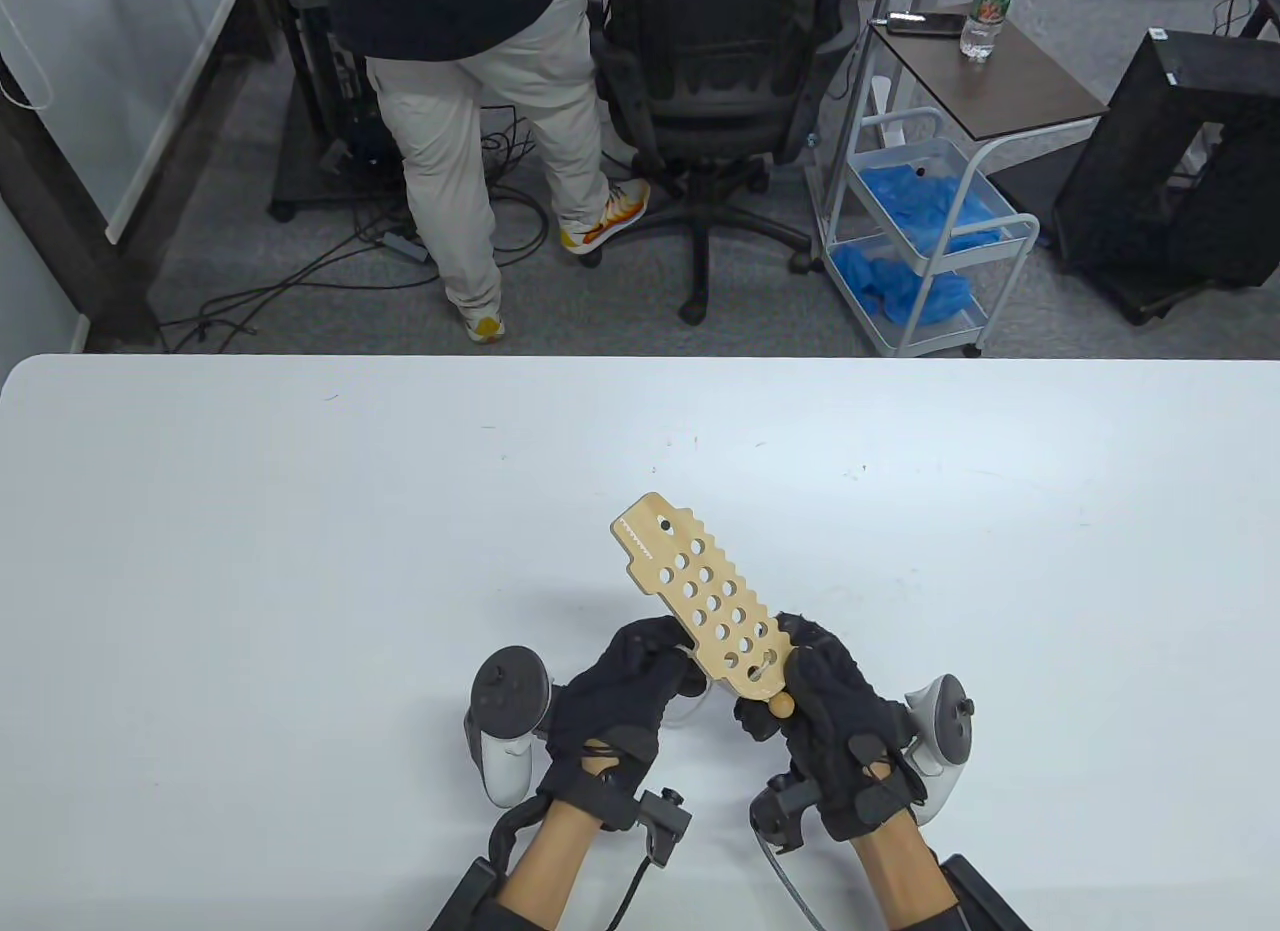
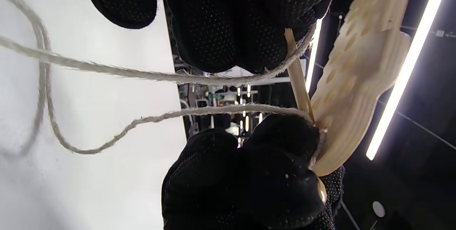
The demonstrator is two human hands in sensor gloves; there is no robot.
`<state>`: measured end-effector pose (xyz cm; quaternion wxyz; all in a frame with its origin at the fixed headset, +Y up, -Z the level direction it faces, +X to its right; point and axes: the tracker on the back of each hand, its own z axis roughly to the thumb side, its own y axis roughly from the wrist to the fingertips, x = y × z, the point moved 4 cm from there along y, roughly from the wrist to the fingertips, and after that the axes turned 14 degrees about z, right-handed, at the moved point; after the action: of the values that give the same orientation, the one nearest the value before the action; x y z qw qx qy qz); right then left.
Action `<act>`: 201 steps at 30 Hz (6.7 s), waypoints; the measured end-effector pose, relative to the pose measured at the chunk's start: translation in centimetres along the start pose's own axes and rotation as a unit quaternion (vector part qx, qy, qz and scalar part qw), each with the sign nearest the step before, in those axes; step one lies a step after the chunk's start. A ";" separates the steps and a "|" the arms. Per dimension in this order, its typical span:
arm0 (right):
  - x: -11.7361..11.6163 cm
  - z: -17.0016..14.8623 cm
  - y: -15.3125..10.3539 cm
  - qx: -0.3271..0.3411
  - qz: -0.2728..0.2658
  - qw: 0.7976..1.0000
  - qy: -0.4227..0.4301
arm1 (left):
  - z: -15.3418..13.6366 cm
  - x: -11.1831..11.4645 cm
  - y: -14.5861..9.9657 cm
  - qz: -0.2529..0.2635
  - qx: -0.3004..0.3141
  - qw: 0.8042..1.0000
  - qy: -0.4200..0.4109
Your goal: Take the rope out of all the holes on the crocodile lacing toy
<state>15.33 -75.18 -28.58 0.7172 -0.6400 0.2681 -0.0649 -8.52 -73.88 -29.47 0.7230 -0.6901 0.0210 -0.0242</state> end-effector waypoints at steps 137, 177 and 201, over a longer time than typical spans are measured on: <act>11.0 2.4 -5.1 -0.047 -0.309 0.949 0.045 | -3.3 -11.5 1.6 0.195 -0.088 0.977 0.006; 13.2 2.3 -7.2 0.059 -0.378 0.904 0.188 | -6.6 -16.5 0.0 0.322 -0.150 0.921 -0.158; 14.4 2.8 -8.8 0.081 -0.434 0.878 0.182 | -7.4 -17.2 -0.8 0.365 -0.166 0.894 -0.199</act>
<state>31.00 -80.50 -24.47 0.6052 -0.6086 0.0825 -0.5065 -26.17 -80.17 -29.10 0.5448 -0.7344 0.1310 0.3829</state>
